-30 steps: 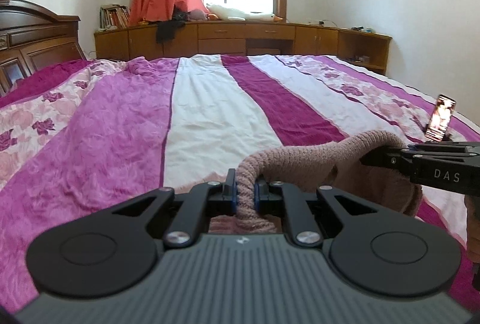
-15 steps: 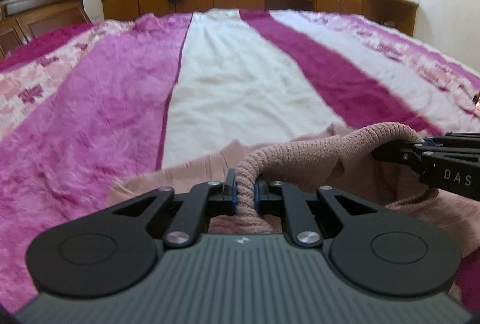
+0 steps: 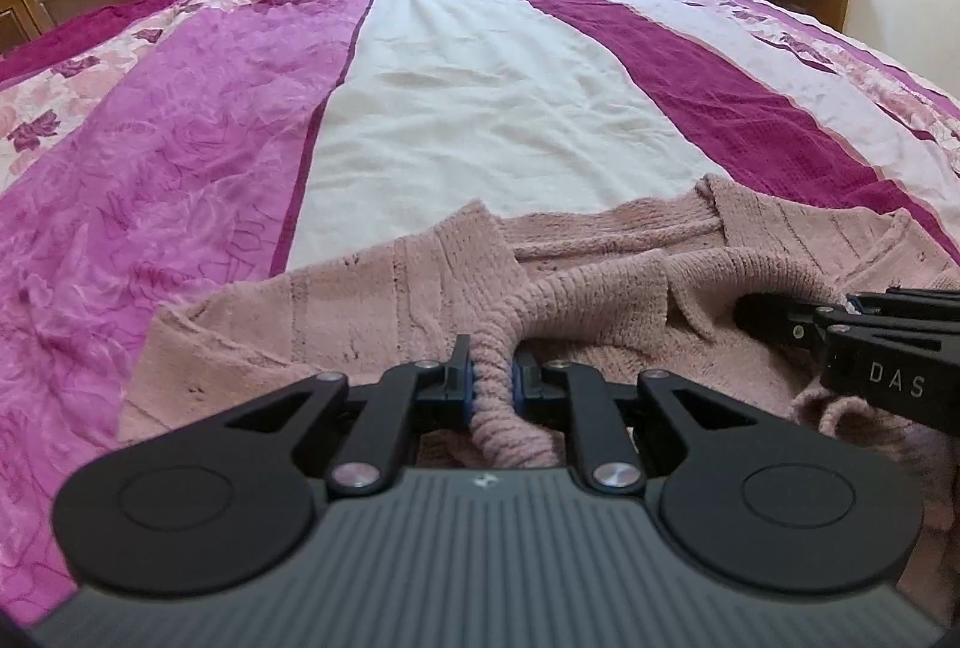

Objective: Fold small clothes
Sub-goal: 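Lift the hem with both grippers and fold it toward the collar, then lower the hem onto the cardigan and open both grippers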

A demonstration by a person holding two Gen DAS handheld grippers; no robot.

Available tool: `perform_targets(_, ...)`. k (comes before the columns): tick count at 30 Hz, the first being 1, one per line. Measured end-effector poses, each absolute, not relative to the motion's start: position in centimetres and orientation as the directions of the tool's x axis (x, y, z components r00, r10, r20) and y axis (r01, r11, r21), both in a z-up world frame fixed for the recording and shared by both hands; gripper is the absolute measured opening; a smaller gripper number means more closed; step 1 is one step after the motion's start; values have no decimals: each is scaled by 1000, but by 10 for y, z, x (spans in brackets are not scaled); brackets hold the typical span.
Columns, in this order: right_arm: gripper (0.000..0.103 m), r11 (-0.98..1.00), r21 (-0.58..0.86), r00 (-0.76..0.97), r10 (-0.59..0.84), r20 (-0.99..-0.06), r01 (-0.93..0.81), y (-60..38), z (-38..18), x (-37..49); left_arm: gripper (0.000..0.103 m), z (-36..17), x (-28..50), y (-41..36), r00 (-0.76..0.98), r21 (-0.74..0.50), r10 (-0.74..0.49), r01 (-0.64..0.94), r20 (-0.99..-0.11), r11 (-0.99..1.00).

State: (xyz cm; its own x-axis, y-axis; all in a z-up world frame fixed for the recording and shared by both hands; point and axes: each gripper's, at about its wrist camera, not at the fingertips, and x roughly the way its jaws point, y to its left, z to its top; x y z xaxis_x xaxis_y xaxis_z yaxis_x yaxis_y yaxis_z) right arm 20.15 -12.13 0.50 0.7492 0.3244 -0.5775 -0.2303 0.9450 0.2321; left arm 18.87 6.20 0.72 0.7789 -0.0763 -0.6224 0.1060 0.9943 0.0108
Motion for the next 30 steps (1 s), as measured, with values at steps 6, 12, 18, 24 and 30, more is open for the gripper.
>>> perform_targets(6, 37, 943, 252, 752, 327, -572, -218, -125, 9, 196, 15, 10, 184, 58, 789, 38, -59, 104, -611, 994)
perform_targets(12, 54, 930, 304, 757, 348, -553, -205, -135, 22, 181, 19, 21, 175, 58, 789, 39, -56, 100, -612, 994)
perform_targets(18, 55, 924, 326, 768, 354, -533, -199, -144, 39, 161, 19, 36, 158, 61, 792, 15, -70, 99, -607, 995)
perform_targets(24, 55, 920, 328, 775, 365, -515, -215, -149, 56, 133, 19, 50, 138, 62, 795, 10, -80, 108, -602, 994)
perform_targets(30, 59, 918, 332, 782, 366, -504, -215, -156, 68, 107, 19, 61, 118, 64, 796, -2, -87, 107, -599, 994)
